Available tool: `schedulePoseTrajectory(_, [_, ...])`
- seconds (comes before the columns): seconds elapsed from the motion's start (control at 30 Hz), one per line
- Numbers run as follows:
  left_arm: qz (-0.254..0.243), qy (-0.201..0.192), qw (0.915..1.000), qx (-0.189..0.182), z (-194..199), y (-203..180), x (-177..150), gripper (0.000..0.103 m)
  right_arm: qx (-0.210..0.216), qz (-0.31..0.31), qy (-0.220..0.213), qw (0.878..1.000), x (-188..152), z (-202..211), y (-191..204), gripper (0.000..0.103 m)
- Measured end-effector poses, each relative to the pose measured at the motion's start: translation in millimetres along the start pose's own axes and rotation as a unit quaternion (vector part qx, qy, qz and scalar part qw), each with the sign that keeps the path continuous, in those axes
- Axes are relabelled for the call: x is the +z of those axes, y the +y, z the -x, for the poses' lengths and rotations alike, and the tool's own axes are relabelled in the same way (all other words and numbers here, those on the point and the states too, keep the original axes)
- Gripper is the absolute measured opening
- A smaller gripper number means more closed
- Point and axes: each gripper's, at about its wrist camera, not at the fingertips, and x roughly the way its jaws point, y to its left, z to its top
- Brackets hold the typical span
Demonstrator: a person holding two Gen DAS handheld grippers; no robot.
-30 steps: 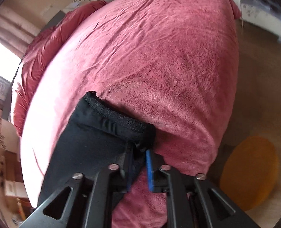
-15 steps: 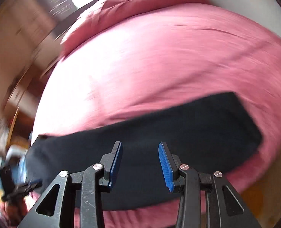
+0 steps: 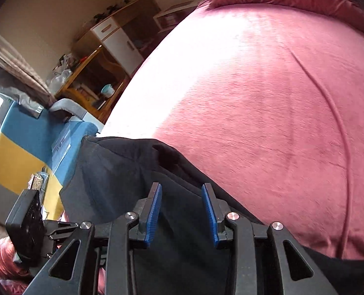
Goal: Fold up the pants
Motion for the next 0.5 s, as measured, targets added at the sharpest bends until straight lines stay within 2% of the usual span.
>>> schedulePoseTrajectory(0.17, [0.026,0.002,0.9996,-0.008,-0.3,18.1,-5.0,0.029,0.034,-0.004,0.052,0.998,24.1,-51.9,7.0,0.032])
schedulePoseTrajectory(0.27, [0.03,0.001,0.9994,-0.016,0.8,25.4,-3.9,0.029,0.019,0.004,0.076,0.997,28.9,-75.2,8.1,0.032])
schedulePoseTrajectory(0.37, [0.028,0.001,0.9994,-0.018,2.3,30.8,-4.5,0.029,0.026,0.013,0.099,0.995,32.0,-91.1,8.4,0.034])
schedulePoseTrajectory(0.43, [0.034,0.002,0.9992,-0.021,1.7,35.2,-4.9,0.029,0.05,0.022,0.106,0.993,33.4,-94.0,15.0,0.026])
schedulePoseTrajectory(0.47, [0.039,0.002,0.9989,-0.025,1.2,37.8,-5.7,0.029,0.057,0.029,0.101,0.993,34.5,-92.7,19.6,0.015])
schedulePoseTrajectory(0.5, [0.043,0.002,0.9987,-0.027,-2.6,36.2,-8.9,0.029,0.047,0.036,0.09,0.994,36.5,-89.2,24.2,0.011])
